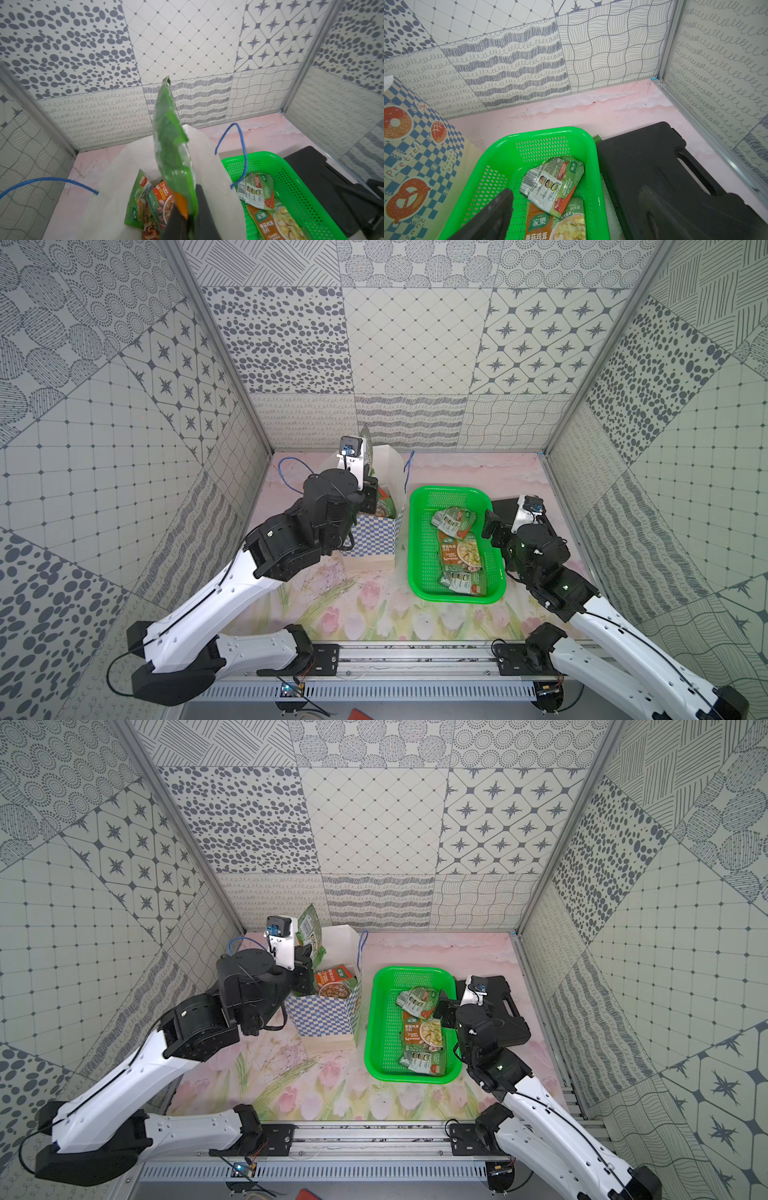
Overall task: Place the condiment packets inside the bag
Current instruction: Place the condiment packet in the paper bag.
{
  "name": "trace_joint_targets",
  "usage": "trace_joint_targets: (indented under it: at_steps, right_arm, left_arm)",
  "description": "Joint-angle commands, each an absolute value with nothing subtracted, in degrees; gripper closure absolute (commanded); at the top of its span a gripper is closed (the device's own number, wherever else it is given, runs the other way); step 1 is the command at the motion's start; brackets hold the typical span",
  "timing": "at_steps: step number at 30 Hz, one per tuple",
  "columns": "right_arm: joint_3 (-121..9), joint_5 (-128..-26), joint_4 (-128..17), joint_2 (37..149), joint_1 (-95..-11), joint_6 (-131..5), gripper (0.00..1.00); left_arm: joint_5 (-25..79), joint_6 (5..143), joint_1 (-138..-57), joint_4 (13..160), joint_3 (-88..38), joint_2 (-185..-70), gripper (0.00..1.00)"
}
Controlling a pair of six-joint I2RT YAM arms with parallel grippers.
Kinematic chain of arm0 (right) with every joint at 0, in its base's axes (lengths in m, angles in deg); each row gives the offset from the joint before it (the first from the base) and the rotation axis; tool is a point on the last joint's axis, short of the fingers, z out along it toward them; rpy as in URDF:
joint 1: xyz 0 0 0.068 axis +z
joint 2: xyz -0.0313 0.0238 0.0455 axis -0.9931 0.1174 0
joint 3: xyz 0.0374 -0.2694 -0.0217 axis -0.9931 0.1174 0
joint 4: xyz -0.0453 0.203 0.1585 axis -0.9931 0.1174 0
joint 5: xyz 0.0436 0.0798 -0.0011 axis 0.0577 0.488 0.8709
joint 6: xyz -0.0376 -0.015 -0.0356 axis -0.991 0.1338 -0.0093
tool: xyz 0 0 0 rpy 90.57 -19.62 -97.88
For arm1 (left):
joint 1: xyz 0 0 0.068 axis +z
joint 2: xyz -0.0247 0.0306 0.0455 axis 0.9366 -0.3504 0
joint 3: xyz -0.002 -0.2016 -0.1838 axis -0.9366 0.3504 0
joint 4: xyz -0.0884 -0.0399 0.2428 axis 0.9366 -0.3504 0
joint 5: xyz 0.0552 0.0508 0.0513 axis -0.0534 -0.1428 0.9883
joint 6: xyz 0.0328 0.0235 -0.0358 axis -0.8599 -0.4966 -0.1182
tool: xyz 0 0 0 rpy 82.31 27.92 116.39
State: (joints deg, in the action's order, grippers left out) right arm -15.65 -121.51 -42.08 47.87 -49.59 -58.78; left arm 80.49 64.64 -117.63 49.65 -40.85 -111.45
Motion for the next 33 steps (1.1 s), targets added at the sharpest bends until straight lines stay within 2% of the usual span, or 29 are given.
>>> trace_joint_targets:
  at_steps: [1,7,8,12,13,19,22,27,33]
  right_arm:
    - [-18.08,-119.03,-44.44,49.53,-49.82,-59.84,0.03]
    - [-18.81,-118.16,-44.4,53.6,-49.82,-59.82,0.03]
    - [-18.76,-118.01,-44.48,54.2,-49.86,-59.82,0.03]
    - [-19.71,-116.27,-44.48,57.76,-49.91,-60.15,0.03]
    - [-20.1,-115.71,-44.48,58.72,-49.86,-60.13,0.03]
    - [-21.14,-114.21,-44.4,63.35,-49.88,-60.16,0.03]
    - [-21.72,-113.46,-44.4,65.51,-49.86,-60.17,0.03]
    - [-23.18,-109.89,-44.48,70.2,-49.86,-60.5,0.03]
    - [-26.67,-106.25,-44.33,77.76,-49.86,-60.17,0.07]
  left_arm:
    - [75.64,72.15,-108.88,36.62,-46.45,-117.87,1.0]
    - [56.01,76.6,-98.53,27.53,-49.78,-124.04,1.0]
    - [53.93,76.65,-97.54,26.82,-49.84,-124.51,0.97]
    - [46.57,75.73,-95.04,25.76,-49.63,-123.78,0.52]
    - [45.48,75.03,-94.98,26.67,-48.73,-122.65,0.45]
    - [43.1,71.99,-94.95,40.0,-36.13,-110.96,0.22]
    - [42.41,70.66,-94.98,46.36,-29.65,-105.46,0.18]
    - [40.58,70.61,-94.94,54.69,-21.08,-97.95,0.18]
    - [40.16,70.89,-95.02,56.31,-19.4,-95.85,0.17]
